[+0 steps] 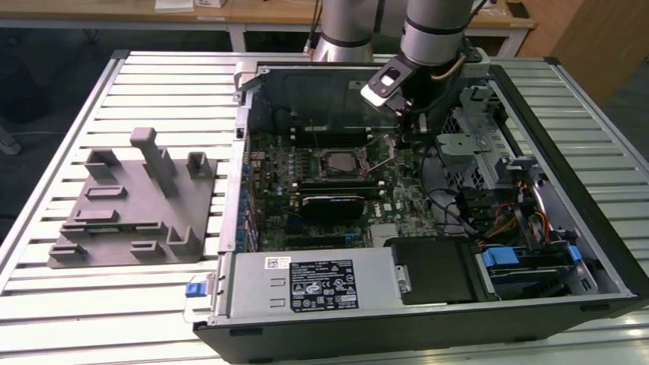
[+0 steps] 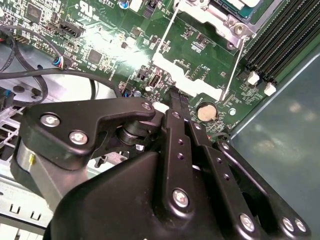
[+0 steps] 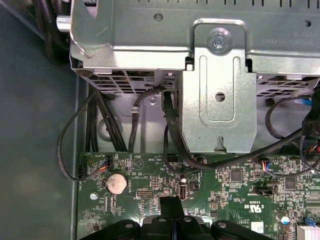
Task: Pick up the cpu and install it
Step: 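Close the cpu cover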
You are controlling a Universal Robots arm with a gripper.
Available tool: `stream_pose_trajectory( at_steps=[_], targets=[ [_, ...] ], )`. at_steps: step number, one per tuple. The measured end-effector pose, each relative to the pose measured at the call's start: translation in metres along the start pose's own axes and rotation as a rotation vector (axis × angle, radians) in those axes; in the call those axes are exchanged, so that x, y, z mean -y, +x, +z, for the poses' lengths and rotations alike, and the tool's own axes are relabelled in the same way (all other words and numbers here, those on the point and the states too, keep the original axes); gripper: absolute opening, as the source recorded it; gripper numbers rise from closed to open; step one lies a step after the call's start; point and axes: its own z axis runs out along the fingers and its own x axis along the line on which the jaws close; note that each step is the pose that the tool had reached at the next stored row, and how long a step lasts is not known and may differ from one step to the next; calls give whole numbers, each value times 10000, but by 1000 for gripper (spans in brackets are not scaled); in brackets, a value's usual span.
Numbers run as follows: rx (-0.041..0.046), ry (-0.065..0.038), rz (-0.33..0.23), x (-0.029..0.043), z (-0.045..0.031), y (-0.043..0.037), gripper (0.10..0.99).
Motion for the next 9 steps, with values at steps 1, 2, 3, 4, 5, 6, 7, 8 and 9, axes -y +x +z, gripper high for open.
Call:
stream_pose_trajectory(
  at_steps=[1, 2, 3, 4, 5, 6, 7, 8, 9],
  targets=[
    [-2, 0, 0, 0, 3, 0, 106],
    [-3, -1, 0, 0, 5, 0, 106],
    [-4, -1, 0, 2, 7, 1, 106],
    [-5, -1, 0, 6, 7, 0, 106],
    [-6, 0, 0, 13, 7, 0, 106],
    [-8, -1, 1, 24, 7, 0, 106],
    [-8, 0, 0, 35, 7, 1, 106],
    [-8, 0, 1, 46, 6, 1, 106],
    [-8, -1, 1, 59, 6, 1, 106]
  ],
)
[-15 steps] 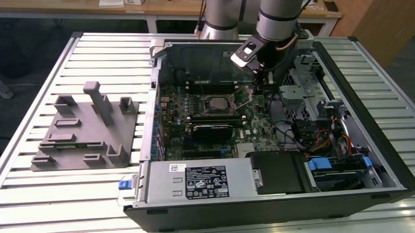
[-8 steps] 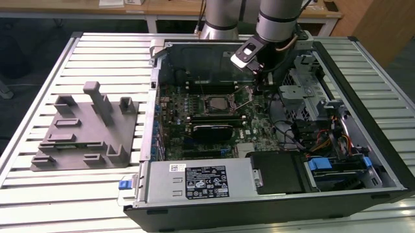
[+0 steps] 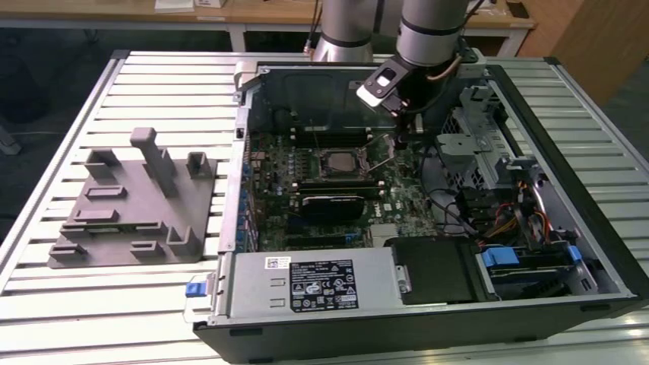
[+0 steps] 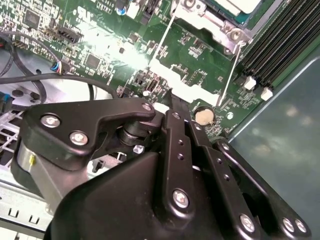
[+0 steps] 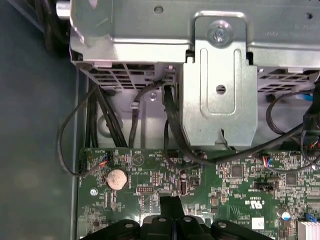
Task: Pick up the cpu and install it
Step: 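Close the cpu cover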
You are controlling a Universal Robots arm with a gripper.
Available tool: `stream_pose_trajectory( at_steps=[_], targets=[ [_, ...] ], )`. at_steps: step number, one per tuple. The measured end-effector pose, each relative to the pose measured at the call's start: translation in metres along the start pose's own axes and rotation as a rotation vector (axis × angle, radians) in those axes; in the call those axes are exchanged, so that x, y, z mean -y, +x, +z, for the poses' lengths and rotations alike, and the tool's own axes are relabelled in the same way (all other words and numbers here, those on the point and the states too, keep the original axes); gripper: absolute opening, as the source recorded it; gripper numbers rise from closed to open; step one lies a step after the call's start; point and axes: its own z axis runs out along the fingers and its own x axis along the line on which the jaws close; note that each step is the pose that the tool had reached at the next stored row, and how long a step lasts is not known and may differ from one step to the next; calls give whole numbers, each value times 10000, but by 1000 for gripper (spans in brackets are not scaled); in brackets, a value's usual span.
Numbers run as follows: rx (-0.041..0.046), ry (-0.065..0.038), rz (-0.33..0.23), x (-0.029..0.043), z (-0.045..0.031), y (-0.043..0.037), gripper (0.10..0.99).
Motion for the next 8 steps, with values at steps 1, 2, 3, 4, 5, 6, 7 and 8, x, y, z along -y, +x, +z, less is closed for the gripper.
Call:
stream_pose_trajectory(
  at_steps=[1, 2, 3, 4, 5, 6, 7, 8],
  targets=[
    [1, -2, -1, 13, -1, 0, 106],
    [-1, -2, 0, 26, -1, 0, 106],
    [-1, -3, -1, 40, -2, 0, 106],
    [-1, -5, 0, 57, -2, 0, 106],
    [-1, -9, 0, 75, -3, 0, 106],
    [0, -13, -1, 92, -4, 0, 106],
    [0, -16, 0, 112, -5, 0, 106],
    [0, -22, 0, 131, -6, 0, 106]
  ],
)
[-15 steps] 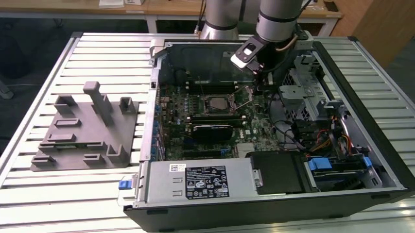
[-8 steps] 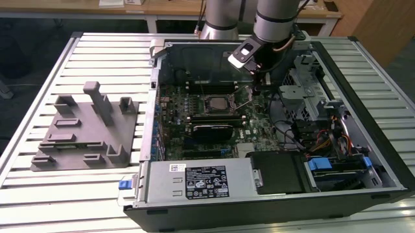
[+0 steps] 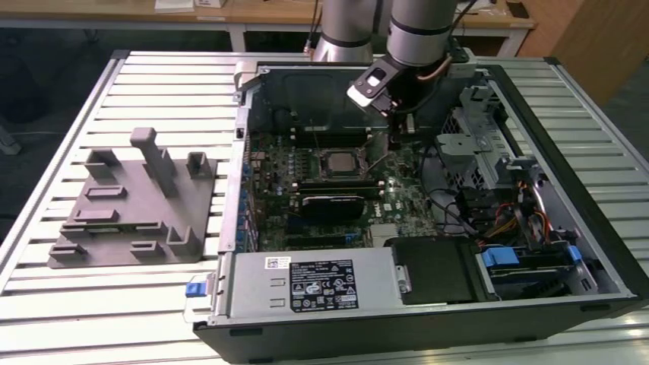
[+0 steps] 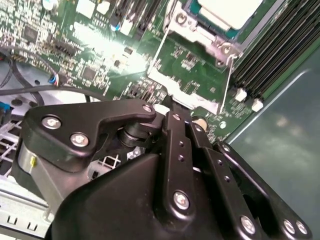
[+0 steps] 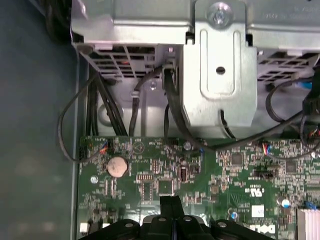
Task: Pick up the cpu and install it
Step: 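Close the cpu cover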
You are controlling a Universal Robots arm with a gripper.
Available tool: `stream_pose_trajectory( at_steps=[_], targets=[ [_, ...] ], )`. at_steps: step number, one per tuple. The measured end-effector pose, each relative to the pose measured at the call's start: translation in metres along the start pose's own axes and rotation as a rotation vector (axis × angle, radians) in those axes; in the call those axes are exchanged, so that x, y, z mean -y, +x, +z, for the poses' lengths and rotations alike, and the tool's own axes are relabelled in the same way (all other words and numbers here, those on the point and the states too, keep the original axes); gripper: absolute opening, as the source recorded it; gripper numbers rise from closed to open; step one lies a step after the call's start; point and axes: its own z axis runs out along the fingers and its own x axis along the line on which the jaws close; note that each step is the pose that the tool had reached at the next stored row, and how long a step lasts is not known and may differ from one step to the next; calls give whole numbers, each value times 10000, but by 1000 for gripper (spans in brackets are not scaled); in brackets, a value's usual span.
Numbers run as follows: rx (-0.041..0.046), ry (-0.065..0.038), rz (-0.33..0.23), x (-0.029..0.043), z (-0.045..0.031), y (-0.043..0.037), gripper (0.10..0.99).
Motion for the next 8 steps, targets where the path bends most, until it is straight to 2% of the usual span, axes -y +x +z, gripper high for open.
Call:
stream_pose_trajectory(
  at_steps=[8],
  targets=[
    [-1, -42, 1, 158, -7, 0, 106]
  ],
)
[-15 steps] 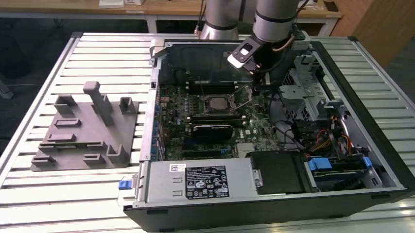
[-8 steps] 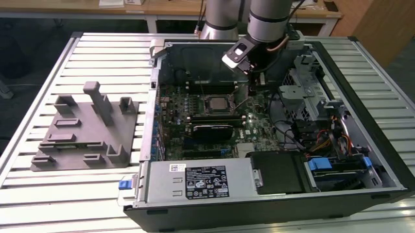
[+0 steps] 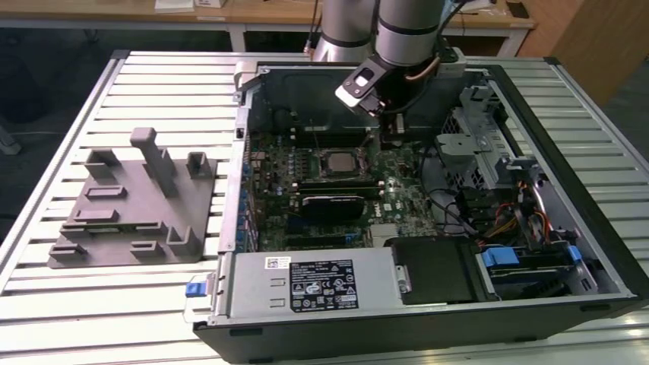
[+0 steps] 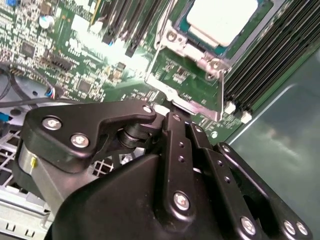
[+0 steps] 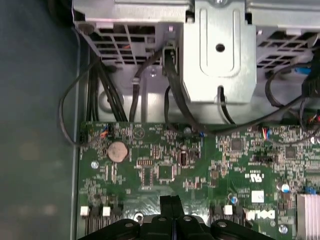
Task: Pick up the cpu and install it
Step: 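Close the cpu cover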
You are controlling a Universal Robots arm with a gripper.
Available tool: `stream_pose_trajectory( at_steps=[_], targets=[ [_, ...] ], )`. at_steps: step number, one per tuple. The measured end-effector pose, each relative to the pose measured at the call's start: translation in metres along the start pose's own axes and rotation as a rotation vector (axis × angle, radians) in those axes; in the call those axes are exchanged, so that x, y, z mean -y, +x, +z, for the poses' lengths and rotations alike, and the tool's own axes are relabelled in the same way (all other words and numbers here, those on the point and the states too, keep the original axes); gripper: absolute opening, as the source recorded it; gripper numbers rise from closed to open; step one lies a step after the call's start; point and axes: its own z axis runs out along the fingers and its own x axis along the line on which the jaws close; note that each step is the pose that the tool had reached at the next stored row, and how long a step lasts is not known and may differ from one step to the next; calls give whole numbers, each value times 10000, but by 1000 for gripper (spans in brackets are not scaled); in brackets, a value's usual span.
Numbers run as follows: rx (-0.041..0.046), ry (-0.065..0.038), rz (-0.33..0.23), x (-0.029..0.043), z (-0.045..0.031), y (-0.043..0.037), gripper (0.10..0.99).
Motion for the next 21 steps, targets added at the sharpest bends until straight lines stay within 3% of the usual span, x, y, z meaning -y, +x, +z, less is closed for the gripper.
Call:
stream_pose_trajectory(
  at_steps=[11, 21],
  targets=[
    [-1, -48, 2, 205, -10, 0, 106],
    [0, -50, 1, 312, -16, 0, 106]
  ],
)
